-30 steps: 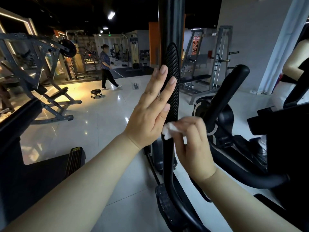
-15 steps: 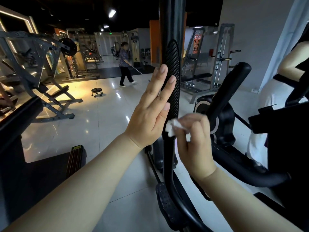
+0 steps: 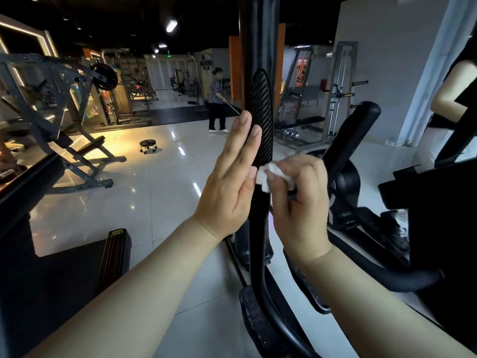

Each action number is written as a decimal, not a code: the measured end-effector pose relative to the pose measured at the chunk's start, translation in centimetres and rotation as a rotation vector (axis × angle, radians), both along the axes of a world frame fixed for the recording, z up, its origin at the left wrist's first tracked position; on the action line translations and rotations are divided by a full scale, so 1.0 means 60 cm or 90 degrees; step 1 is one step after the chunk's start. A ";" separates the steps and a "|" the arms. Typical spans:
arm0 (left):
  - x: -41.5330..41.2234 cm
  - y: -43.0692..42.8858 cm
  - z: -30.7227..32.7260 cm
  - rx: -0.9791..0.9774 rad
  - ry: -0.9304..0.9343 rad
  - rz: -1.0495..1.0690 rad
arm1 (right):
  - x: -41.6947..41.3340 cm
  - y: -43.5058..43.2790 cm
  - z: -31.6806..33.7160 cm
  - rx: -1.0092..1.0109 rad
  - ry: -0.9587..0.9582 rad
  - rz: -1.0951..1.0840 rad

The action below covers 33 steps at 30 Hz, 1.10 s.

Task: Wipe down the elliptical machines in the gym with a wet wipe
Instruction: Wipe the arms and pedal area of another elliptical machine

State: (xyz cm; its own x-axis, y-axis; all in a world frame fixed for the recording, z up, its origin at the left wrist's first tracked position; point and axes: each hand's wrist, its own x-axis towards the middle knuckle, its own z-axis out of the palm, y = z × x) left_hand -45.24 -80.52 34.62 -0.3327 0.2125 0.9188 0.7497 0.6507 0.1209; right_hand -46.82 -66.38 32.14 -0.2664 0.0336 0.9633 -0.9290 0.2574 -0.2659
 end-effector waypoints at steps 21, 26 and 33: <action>0.029 0.024 -0.032 0.135 0.091 -0.027 | 0.032 -0.019 0.040 -0.016 -0.071 0.051; 0.036 0.034 -0.021 0.144 0.121 0.017 | 0.031 -0.017 0.062 0.020 -0.025 0.073; 0.020 0.040 -0.019 0.223 0.139 0.093 | 0.027 -0.007 0.075 -0.040 -0.071 0.106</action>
State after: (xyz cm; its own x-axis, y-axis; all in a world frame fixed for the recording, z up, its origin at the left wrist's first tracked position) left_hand -44.05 -78.12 33.47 -0.1265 -0.1600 0.9790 0.6853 0.6994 0.2028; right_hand -45.23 -66.78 36.64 -0.3778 0.0388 0.9251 -0.9214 0.0830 -0.3798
